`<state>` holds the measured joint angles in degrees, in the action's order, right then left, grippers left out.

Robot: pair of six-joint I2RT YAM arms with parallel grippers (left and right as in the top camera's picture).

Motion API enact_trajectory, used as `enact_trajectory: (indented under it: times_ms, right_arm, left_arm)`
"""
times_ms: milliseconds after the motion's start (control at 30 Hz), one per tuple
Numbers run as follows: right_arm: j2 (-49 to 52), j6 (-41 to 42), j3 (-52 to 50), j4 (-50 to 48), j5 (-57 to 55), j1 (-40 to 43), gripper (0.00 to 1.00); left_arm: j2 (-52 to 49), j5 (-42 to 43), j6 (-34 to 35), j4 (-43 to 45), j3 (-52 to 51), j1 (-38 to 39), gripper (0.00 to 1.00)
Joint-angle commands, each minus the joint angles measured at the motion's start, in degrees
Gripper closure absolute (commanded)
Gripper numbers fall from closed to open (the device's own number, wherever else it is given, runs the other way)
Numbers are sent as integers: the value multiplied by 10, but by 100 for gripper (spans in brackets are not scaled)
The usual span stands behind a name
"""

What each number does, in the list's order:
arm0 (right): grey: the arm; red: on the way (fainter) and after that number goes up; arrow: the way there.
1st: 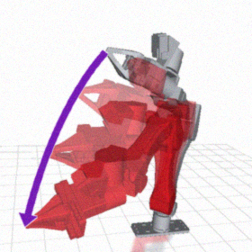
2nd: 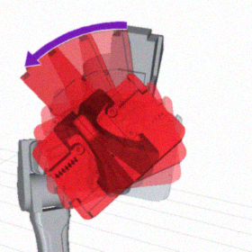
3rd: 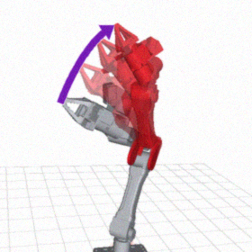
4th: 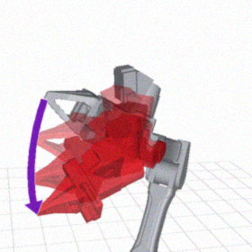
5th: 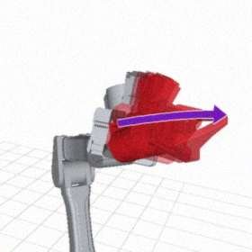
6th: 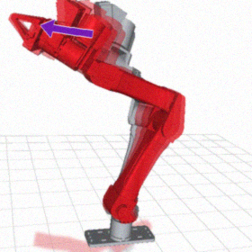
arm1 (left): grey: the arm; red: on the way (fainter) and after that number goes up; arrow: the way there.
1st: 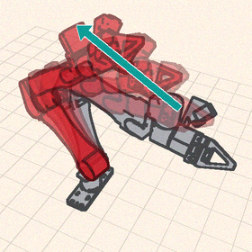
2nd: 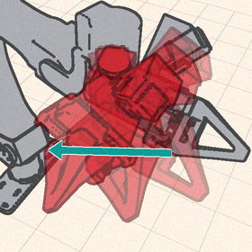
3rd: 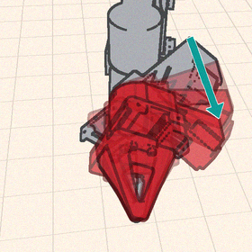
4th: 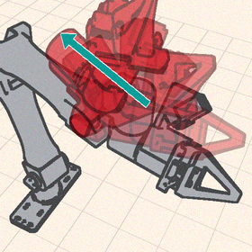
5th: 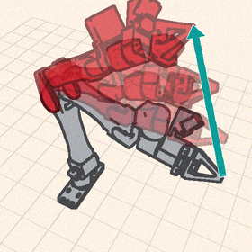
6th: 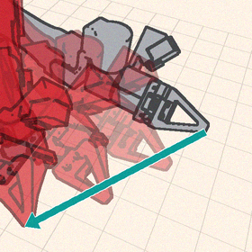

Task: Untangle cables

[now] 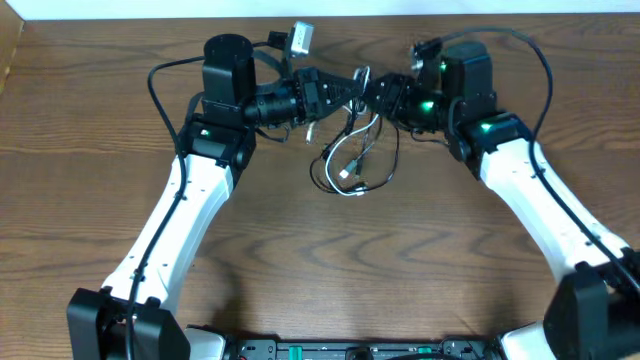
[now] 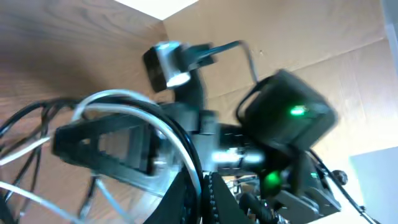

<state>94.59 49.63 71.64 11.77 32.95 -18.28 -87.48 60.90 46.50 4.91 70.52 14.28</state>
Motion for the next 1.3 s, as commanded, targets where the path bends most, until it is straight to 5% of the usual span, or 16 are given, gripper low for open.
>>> enact_trajectory:
  times_ms: [0, 400, 533, 700, 1067, 1267]
  right_arm:
    - [54, -22, 6, 34, -45, 11, 59]
    - [98, -184, 6, 243, -160, 72, 90]
    - [98, -245, 6, 224, -90, 83, 79]
    - [98, -299, 6, 159, 64, 79, 47]
    - [100, -60, 6, -32, 147, 7, 43]
    - [100, -4, 6, -120, 173, -21, 36]
  left_arm:
    - [7, 0, 10, 5, 10, -24, 93]
    - [7, 5, 10, 5, 10, -105, 93]
    - [7, 5, 9, 5, 10, -103, 93]
    - [7, 5, 9, 4, 10, -100, 93]
    - [7, 0, -11, -20, 10, -88, 93]
    - [7, -8, -34, -27, 10, -57, 93]
